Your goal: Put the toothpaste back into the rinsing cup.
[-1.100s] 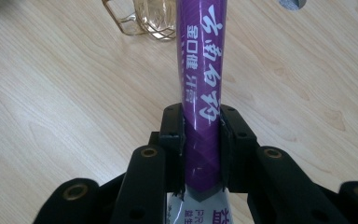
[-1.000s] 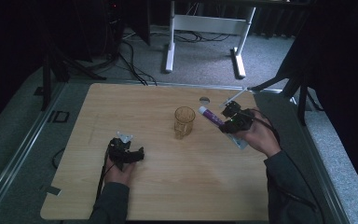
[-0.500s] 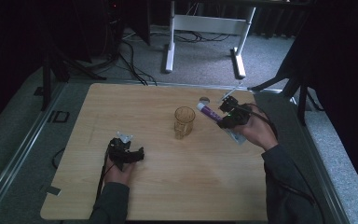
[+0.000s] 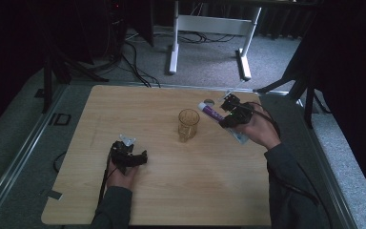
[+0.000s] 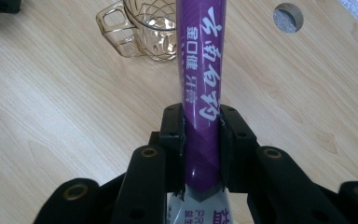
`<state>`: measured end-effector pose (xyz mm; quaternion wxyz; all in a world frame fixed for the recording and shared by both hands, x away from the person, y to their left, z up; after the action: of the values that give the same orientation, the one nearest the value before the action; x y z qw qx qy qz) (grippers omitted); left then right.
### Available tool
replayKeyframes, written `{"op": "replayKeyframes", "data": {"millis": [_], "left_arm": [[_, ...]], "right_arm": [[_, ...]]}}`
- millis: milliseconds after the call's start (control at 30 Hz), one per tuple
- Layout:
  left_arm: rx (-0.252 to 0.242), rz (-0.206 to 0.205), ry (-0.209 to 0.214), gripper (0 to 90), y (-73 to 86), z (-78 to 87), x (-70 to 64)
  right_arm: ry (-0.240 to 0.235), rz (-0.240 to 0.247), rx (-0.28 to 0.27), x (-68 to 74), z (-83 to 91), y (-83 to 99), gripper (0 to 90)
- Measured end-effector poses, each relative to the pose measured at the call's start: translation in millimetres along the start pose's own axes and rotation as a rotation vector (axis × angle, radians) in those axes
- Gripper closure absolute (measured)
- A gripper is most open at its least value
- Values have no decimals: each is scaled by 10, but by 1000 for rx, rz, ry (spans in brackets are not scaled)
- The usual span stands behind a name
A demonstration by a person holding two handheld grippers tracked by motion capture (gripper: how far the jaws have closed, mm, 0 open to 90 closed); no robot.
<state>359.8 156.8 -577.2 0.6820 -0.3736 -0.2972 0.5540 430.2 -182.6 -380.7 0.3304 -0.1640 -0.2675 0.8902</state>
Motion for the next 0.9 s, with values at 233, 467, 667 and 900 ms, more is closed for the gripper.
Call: {"op": "replayKeyframes", "data": {"millis": [233,467,667,900], "left_arm": [[0,0,0,140,0,0,0],[0,0,0,140,0,0,0],[0,0,0,140,0,0,0],[0,0,0,140,0,0,0]], "right_arm": [[-7,-1,8,-14,-82,-58,741],[-13,0,22,-9,-132,-115,741],[-17,0,37,-9,-182,-162,741],[-24,0,49,-6,-236,-215,740]]}}
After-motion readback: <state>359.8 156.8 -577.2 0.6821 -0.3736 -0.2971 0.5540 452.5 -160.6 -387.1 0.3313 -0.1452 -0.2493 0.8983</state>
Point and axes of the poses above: each handheld gripper's, and its own axes: z roughly backward along the jaws, y roughly out of its underside, x roughly to its left, the point moved 2 cm from there along -z, roughly forward along the jaws, and after that the axes turned 12 degrees about -x, right-handed, at the moved point
